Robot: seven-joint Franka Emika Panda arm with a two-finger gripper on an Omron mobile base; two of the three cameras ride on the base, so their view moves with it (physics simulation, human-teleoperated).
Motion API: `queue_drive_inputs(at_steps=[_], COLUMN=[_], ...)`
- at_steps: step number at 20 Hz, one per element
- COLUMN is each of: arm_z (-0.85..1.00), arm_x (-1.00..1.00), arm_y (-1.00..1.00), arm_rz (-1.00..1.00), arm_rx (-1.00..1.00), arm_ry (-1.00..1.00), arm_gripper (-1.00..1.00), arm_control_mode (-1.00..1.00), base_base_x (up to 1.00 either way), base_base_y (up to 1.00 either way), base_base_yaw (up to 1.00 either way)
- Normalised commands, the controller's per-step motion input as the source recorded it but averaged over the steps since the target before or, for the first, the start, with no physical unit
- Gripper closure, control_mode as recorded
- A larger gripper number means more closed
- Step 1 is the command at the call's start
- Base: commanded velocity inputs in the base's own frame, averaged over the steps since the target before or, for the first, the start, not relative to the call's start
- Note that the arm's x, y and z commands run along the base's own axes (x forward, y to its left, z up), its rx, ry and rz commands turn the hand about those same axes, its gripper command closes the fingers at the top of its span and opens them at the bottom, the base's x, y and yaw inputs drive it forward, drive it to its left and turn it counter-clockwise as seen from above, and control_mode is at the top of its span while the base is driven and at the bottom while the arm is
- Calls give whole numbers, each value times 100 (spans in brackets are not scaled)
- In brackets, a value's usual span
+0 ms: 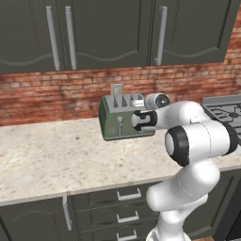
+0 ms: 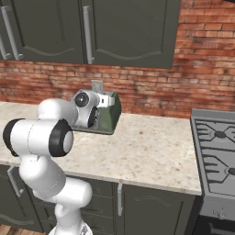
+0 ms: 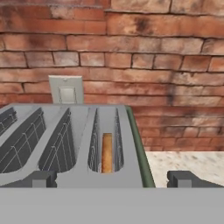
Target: Start the toaster. Once the lever pops up, take the bread to the plate on the dining counter.
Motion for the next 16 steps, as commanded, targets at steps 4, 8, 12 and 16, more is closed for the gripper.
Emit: queue_drive_inputs(at_steps=[4, 8, 12, 16], arm_z=[0, 0, -3, -4], arm_x=[15, 12, 3, 6], arm_y=[0, 1, 4, 4], arm_rz=[0, 0, 0, 0], arm_rx=[0, 0, 0, 0], arm_ry=[0, 0, 0, 0], arm_gripper=[-100, -100, -100, -100], arm_control_mode=[-100, -100, -100, -100], base_base_x=[0, 0, 0, 0], base_base_y=[0, 0, 0, 0], base_base_yaw=[0, 0, 0, 0])
